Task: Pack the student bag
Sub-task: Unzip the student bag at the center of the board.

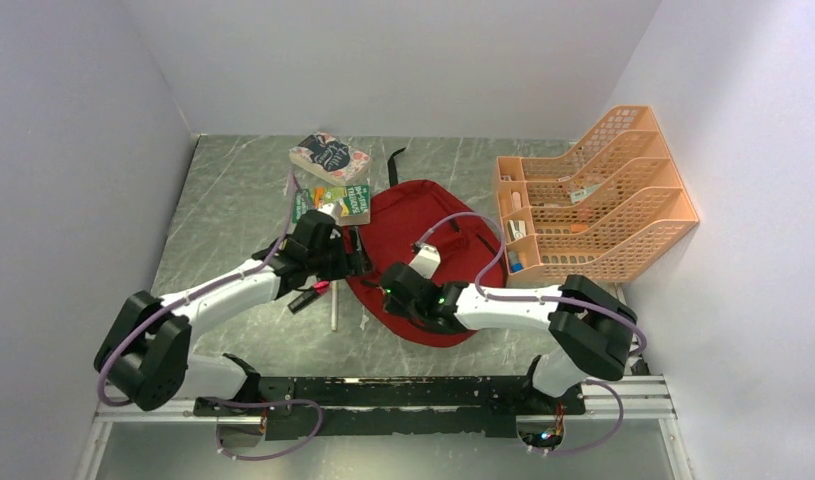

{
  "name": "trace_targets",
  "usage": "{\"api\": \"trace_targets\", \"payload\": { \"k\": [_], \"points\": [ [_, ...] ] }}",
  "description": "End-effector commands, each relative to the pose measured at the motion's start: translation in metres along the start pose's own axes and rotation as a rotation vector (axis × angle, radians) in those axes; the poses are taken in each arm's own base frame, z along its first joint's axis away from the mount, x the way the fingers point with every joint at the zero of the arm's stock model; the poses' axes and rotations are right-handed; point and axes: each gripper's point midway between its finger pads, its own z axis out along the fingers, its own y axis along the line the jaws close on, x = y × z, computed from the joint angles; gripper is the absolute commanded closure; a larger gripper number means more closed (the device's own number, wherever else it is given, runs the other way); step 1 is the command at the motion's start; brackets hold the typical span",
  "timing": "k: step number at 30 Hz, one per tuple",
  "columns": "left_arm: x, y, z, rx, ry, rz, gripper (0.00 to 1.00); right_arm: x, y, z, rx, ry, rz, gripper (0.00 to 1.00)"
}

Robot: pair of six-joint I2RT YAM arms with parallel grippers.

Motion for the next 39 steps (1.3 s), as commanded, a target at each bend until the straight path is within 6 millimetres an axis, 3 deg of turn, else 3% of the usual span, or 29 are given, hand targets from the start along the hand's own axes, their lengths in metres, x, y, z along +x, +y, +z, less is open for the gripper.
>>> {"api": "trace_targets", "payload": {
  "k": [1,7,12,15,22,30,34,39],
  "points": [
    [0.004,-0.03,0.013,0.083,0.012,-0.005,0.17,-0.001,0.007,-0.005,-0.085,0.013,-0.006,1.0],
    [0.026,-0.043,0.031,0.092,0.057,-0.003,0.22,-0.007,0.007,-0.007,-0.105,0.0,-0.028,1.0],
    [0.03,-0.053,0.05,0.103,0.064,-0.007,0.31,-0.007,0.007,-0.007,-0.108,0.005,-0.054,1.0],
    [0.033,-0.048,0.06,0.072,0.075,0.001,0.46,-0.006,0.003,-0.008,-0.098,0.016,-0.066,1.0],
    [0.03,-0.027,0.064,-0.041,0.054,0.019,0.94,0.005,-0.009,-0.02,-0.091,0.08,-0.114,1.0],
    [0.013,-0.004,0.065,-0.14,0.018,0.023,0.95,0.021,-0.026,-0.053,-0.066,0.22,-0.18,1.0],
    [0.003,0.01,0.064,-0.18,0.005,0.005,0.95,0.026,-0.049,-0.067,0.016,0.283,-0.222,1.0],
    [-0.002,0.013,0.062,-0.205,-0.002,0.007,0.95,0.036,-0.077,-0.081,0.09,0.362,-0.231,1.0]
  ]
}}
